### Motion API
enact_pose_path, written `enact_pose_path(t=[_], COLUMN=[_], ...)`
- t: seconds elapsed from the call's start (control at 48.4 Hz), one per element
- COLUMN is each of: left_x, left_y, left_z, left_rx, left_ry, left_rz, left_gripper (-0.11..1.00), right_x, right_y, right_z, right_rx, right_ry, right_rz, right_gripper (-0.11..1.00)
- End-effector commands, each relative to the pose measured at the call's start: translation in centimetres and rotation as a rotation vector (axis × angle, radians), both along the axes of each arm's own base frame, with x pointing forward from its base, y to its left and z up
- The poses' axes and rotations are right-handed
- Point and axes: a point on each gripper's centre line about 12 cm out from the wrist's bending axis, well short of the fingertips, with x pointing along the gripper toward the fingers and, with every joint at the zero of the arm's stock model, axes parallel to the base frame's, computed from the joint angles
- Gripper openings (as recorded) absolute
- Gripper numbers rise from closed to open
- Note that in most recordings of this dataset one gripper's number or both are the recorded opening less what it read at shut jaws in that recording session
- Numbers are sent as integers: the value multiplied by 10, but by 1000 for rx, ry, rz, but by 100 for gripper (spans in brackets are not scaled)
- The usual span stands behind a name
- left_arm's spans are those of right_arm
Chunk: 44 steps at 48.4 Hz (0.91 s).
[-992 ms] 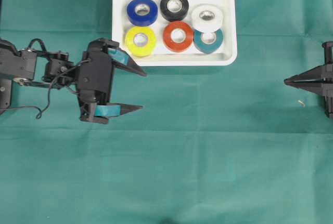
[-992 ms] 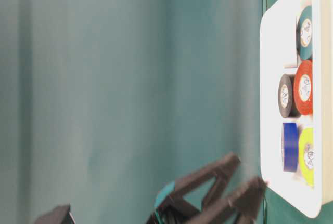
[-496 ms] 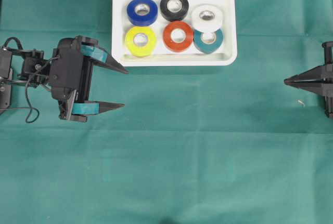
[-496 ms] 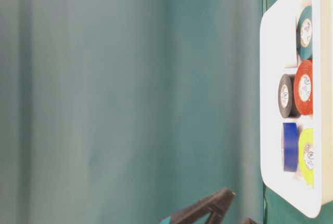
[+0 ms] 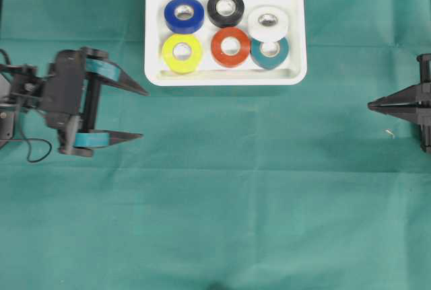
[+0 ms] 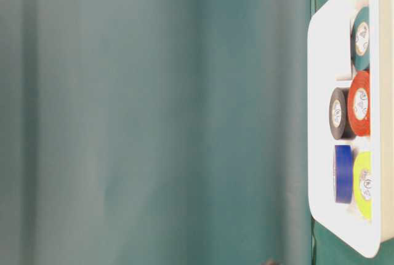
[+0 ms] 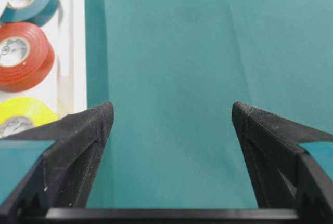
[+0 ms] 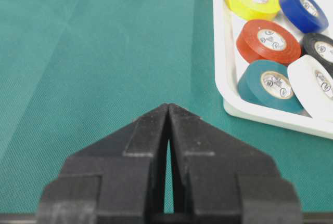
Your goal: Put the tape into the white case with the left arm.
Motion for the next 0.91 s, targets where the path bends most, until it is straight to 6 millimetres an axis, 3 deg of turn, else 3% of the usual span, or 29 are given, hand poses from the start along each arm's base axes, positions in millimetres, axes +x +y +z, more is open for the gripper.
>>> enact_pose_path(t=[0.0,0.537,0.888], left_x=[-9,-107,-120], left_y=[-1,5,6], left_z=[14,29,9], left_rx=[-5,-23,-22], left_ry=[-64,-324,-272], left_rz=[-4,-6,-6], left_gripper=[93,93,93], right_x=[1,0,0], right_y=[0,0,0], right_z=[3,0,0], right_rx=[0,0,0], right_ry=[-6,-5,-5], right_rz=[0,1,1], right_gripper=[-9,-9,-9])
